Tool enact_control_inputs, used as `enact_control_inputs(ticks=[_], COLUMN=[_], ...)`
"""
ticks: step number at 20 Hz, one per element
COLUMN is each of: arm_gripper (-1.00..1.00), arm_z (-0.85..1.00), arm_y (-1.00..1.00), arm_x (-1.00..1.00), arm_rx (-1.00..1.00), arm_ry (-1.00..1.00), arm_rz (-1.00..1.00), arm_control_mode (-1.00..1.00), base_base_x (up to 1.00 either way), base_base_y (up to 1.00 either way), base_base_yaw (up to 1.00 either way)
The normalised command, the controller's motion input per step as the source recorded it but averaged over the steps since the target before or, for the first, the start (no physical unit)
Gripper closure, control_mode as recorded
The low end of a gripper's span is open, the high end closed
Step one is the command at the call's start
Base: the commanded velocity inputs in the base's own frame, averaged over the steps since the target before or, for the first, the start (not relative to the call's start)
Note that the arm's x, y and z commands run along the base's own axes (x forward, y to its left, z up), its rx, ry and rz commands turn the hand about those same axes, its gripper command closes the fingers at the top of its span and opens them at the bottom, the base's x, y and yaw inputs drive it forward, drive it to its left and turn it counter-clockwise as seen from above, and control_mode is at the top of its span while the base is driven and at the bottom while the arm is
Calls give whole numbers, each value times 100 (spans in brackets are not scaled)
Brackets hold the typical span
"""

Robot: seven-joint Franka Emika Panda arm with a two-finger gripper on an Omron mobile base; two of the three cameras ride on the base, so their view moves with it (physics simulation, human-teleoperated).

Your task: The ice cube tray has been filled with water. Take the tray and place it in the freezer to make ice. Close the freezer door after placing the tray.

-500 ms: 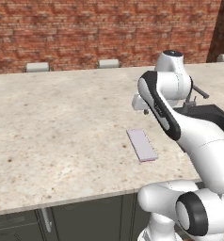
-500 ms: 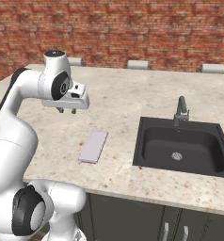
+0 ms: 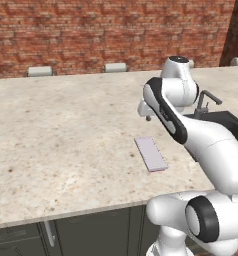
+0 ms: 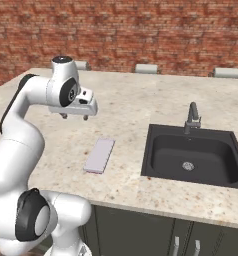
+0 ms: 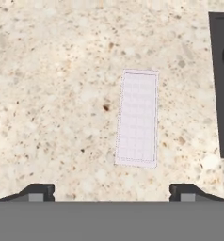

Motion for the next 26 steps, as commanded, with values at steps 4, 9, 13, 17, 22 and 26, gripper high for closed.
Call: enact_control_inputs(ticks=[4,9,13,17,22,26], arm_gripper=[-100,-100,-100,-100,-100,-100], arm_z=[-24,-47,-40,-22,-30,-34], arm_y=[-8,-7,0,0,0,0], arm_x=[4,30,68,66,52,48], arm_rx=[-4,-12,-2,0,0,0], arm_ry=[4,3,1,0,0,0], arm_rz=[-2,-3,0,0,5,14], arm_control_mode=[-100,-100,-100,-100,-100,-100], base_base_x=[0,0,0,0,0,0], base_base_y=[0,0,0,0,0,0], base_base_yaw=[0,0,0,0,0,0])
